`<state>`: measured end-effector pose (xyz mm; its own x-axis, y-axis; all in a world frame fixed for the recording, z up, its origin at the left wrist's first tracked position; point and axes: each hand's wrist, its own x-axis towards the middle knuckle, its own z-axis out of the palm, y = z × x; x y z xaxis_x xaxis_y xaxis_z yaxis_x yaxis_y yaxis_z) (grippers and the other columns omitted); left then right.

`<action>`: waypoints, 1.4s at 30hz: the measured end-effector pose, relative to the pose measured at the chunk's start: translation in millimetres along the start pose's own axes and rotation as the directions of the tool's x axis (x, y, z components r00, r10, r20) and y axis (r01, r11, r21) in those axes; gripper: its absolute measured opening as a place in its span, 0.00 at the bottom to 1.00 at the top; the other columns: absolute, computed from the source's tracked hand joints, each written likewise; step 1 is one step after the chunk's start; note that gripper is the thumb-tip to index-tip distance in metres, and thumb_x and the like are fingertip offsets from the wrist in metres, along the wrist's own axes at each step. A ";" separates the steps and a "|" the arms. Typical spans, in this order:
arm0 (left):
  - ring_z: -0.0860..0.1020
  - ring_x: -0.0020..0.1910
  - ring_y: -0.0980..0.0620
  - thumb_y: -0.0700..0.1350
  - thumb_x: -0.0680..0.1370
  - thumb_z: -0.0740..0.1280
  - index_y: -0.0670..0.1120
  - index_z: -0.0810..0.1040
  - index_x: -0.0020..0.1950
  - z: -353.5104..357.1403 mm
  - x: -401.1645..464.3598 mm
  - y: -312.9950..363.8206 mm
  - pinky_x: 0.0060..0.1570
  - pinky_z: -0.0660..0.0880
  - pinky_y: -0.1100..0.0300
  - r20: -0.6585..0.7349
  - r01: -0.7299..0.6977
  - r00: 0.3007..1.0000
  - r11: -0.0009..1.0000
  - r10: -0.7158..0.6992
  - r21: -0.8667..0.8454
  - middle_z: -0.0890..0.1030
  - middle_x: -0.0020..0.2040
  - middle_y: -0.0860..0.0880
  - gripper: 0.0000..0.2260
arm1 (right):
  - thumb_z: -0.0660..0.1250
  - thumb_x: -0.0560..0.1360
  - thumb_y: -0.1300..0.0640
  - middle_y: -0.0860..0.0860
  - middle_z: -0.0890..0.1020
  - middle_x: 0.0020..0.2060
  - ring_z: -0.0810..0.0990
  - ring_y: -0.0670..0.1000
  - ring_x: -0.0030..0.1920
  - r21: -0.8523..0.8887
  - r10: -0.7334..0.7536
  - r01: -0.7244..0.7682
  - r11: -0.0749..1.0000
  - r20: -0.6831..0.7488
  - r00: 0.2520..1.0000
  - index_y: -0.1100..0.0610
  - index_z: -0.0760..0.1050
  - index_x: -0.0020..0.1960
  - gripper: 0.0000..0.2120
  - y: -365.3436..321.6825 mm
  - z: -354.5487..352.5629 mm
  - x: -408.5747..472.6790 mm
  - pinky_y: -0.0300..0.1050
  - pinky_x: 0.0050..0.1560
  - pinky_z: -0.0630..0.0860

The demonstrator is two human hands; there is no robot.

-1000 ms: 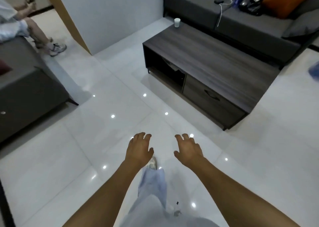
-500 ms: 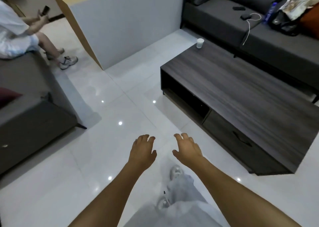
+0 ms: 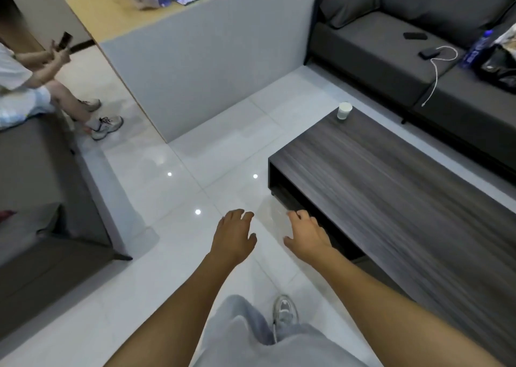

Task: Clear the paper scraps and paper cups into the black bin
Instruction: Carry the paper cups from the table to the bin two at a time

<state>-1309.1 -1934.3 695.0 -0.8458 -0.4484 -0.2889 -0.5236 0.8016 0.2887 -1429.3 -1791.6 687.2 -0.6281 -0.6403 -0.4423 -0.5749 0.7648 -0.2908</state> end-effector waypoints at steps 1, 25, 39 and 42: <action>0.62 0.72 0.48 0.49 0.79 0.61 0.47 0.63 0.74 -7.0 17.4 -4.5 0.69 0.60 0.57 0.007 -0.001 1.000 1.000 0.001 -0.005 0.65 0.72 0.47 0.23 | 0.64 0.78 0.50 0.54 0.64 0.70 0.69 0.56 0.64 0.001 0.000 0.000 1.000 0.013 1.000 0.52 0.57 0.74 0.29 -3.7 -7.0 17.0 0.50 0.58 0.72; 0.62 0.72 0.47 0.49 0.78 0.63 0.47 0.64 0.73 -190.6 512.4 -109.7 0.69 0.62 0.56 0.174 -0.406 0.908 0.903 0.381 0.141 0.65 0.72 0.46 0.24 | 0.63 0.78 0.53 0.54 0.64 0.71 0.67 0.57 0.67 0.330 0.367 -0.343 0.880 -0.012 0.930 0.53 0.57 0.75 0.28 -76.1 -165.1 425.7 0.53 0.62 0.72; 0.62 0.71 0.47 0.48 0.78 0.62 0.47 0.64 0.73 -223.1 755.9 -17.3 0.68 0.62 0.56 0.365 -0.623 0.758 0.765 0.540 0.163 0.66 0.71 0.46 0.23 | 0.63 0.78 0.53 0.55 0.65 0.71 0.69 0.58 0.66 0.489 0.600 -0.525 0.696 0.006 0.800 0.54 0.57 0.75 0.28 -6.6 -260.0 584.0 0.52 0.62 0.73; 0.62 0.71 0.47 0.48 0.78 0.62 0.47 0.64 0.73 -220.3 793.6 9.4 0.68 0.62 0.57 0.414 -0.691 0.693 0.708 0.590 0.145 0.66 0.71 0.47 0.23 | 0.63 0.78 0.53 0.55 0.64 0.70 0.68 0.57 0.67 0.535 0.669 -0.580 0.614 0.036 0.742 0.54 0.58 0.75 0.28 10.1 -271.5 600.2 0.53 0.62 0.73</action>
<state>-2007.8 -2369.8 669.5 -0.8527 0.3264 -0.4080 0.2280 0.9350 0.2715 -1954.5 -2187.6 649.2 -0.8317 0.0388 -0.5538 0.2918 0.8793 -0.3765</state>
